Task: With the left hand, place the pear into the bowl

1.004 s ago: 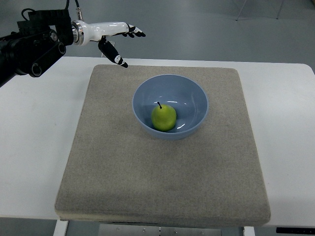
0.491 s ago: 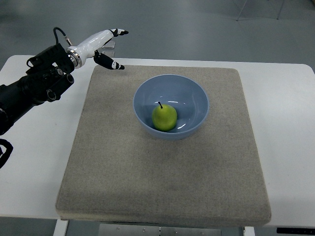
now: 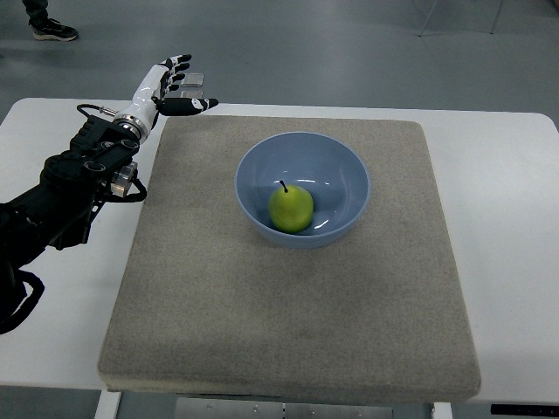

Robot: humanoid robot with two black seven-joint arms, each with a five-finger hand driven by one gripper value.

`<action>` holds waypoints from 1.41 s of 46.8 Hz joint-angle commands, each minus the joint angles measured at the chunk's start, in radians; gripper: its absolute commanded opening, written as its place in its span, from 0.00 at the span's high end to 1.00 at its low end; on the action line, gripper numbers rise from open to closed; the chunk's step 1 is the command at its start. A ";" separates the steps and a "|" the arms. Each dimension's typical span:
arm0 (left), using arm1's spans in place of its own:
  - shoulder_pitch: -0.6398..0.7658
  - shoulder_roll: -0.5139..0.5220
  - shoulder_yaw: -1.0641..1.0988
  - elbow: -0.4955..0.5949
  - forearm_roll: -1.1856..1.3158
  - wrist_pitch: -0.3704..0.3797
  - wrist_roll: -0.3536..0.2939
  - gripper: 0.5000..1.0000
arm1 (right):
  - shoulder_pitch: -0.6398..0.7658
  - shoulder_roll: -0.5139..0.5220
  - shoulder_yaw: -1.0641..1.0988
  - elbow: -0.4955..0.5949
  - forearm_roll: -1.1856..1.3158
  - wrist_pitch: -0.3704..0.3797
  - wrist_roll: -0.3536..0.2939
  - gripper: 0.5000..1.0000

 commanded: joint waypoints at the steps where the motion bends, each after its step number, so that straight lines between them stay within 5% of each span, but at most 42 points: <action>1: 0.000 0.000 -0.002 0.000 -0.073 -0.041 -0.011 0.15 | 0.001 0.000 0.000 0.000 0.001 0.000 0.000 0.15; 12: 0.052 -0.014 -0.168 -0.002 -0.127 -0.089 -0.023 0.13 | 0.001 0.000 0.000 0.000 0.000 0.000 0.000 0.15; 27: 0.087 0.003 -0.334 0.038 -0.125 -0.374 -0.023 0.08 | 0.001 0.000 0.000 0.000 0.000 0.000 0.000 0.15; 66: 0.074 -0.005 -0.334 0.049 -0.125 -0.376 -0.024 0.07 | -0.001 0.000 0.000 0.002 0.001 0.000 0.000 0.15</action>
